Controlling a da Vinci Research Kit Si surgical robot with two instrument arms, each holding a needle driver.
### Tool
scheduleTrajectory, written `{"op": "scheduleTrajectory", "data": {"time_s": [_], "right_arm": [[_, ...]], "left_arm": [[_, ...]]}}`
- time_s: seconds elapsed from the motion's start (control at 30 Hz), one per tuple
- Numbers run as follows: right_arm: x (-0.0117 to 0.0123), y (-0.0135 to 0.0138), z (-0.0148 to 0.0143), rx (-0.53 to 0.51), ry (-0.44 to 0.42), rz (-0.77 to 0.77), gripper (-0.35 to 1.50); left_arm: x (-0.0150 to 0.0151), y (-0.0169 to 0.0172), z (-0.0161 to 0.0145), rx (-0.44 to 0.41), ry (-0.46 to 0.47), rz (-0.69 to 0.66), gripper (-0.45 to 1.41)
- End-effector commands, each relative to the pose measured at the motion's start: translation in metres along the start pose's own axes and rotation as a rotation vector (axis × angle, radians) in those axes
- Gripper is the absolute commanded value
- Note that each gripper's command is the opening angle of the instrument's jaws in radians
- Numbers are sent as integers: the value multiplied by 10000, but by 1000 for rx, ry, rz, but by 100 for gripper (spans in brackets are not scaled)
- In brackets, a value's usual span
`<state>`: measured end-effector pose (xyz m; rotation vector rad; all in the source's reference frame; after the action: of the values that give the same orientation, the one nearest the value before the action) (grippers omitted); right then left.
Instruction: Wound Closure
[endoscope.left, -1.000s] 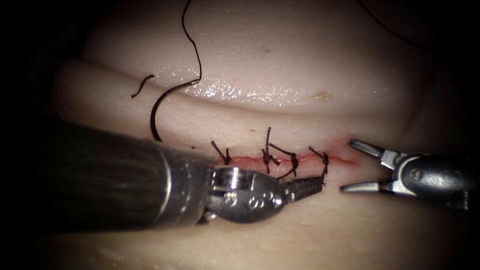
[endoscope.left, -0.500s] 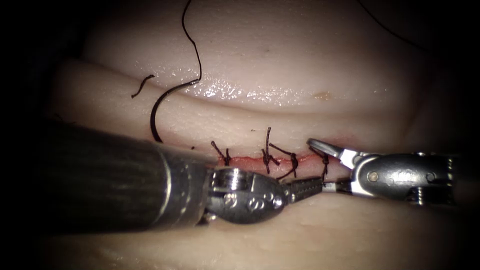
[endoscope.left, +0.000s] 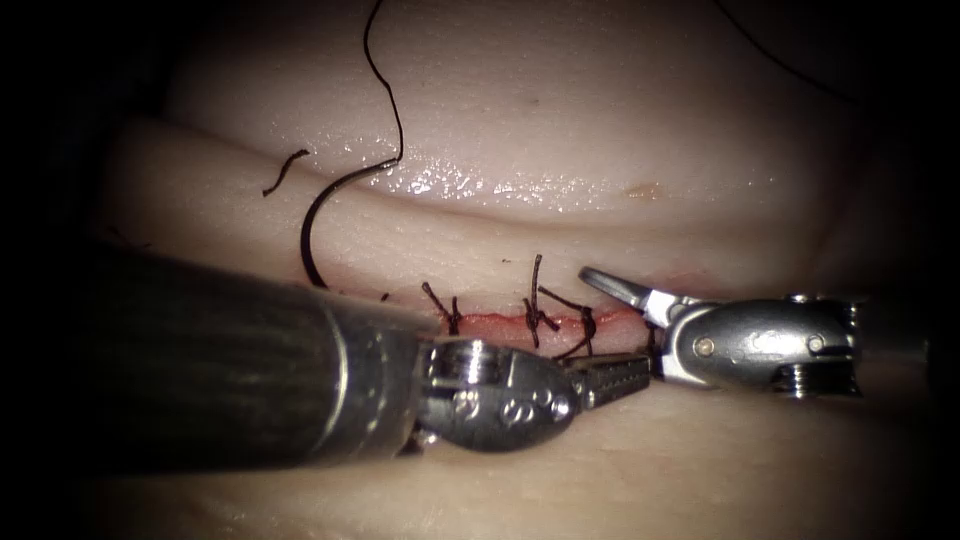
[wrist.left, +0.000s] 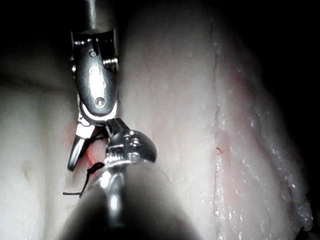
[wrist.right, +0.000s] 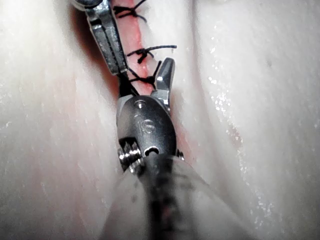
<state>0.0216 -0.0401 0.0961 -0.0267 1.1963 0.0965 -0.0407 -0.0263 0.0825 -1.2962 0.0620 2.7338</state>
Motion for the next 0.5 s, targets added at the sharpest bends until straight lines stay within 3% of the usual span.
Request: {"op": "scheduleTrajectory", "data": {"time_s": [0.03,0.2,0.27,0.3,0.33,0.5], "right_arm": [[-4,-3,9,2,3,0,96],[-2,-5,8,8,8,-1,64],[-2,-6,8,11,11,-2,24],[-2,-7,8,16,16,-3,-23],[-2,-7,7,18,18,-5,-35],[-5,-5,7,13,1,-6,-35]], "left_arm": [[-1,4,7,-2,1,0,-45],[-1,5,8,0,0,0,-45],[0,6,8,0,-1,0,-45],[0,6,8,0,-1,0,-45],[0,7,8,0,-1,0,-45],[1,9,5,2,-4,0,-45]]}}
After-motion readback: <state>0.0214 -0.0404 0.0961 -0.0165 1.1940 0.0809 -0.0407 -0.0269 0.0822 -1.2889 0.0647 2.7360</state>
